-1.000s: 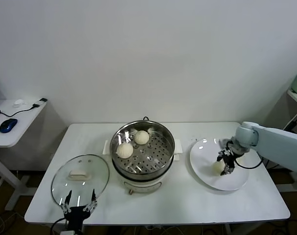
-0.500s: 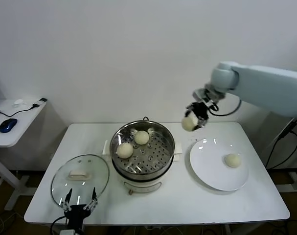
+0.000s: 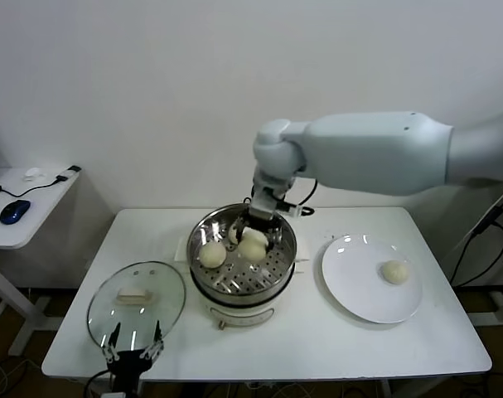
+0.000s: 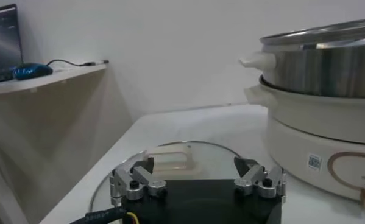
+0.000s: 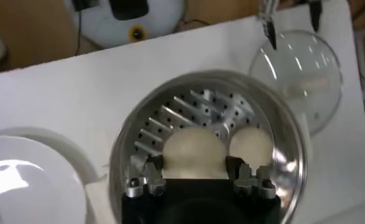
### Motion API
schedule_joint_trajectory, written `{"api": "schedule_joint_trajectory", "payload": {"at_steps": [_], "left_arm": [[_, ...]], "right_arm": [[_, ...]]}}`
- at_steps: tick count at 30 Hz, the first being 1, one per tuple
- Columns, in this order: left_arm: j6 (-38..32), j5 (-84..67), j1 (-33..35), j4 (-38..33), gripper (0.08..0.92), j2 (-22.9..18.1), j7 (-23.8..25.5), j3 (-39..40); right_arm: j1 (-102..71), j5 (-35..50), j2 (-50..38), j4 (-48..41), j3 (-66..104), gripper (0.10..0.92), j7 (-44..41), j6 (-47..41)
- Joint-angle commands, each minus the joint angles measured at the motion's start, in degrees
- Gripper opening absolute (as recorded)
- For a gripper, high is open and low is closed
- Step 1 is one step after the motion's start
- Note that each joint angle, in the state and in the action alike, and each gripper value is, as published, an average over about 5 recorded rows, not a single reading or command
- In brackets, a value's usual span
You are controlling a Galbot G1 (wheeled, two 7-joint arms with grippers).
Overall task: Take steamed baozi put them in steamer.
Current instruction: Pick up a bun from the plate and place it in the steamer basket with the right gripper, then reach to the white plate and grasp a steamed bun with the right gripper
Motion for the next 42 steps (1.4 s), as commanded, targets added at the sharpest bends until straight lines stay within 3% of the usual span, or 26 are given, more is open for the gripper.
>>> {"api": "schedule_joint_trajectory", "payload": {"at_steps": [1, 13, 24, 34, 38, 42], "left_arm": [[-0.1, 0.0, 0.1, 0.2, 0.823, -0.1, -0.1, 0.0], [-0.5, -0.1, 0.4, 0.5, 0.823, -0.1, -0.7, -0.1], [-0.5, -0.3, 0.4, 0.2, 0.823, 0.0, -0.6, -0.1], [-0.5, -0.2, 0.7, -0.5, 0.823, 0.0, -0.5, 0.1], [-0.6, -0.2, 0.8, -0.8, 0.823, 0.0, -0.4, 0.1], [-0.6, -0.3, 0.8, -0.9, 0.823, 0.1, -0.4, 0.1]], "right_arm": [[-8.8, -8.8, 4.6, -1.8, 0.0, 0.689, 2.8, 4.8], [-11.4, -9.7, 6.0, -6.0, 0.4, 0.722, 3.3, 4.4], [-7.9, -6.2, 5.0, -7.7, 1.5, 0.818, 1.8, 7.8], [7.6, 11.6, -5.0, -11.8, -6.2, 0.823, -5.4, 10.3], [13.0, 18.6, -13.7, -15.0, -12.6, 0.823, -7.7, 3.3], [15.3, 19.8, -23.6, -14.9, -18.5, 0.823, -8.9, -9.1]]}}
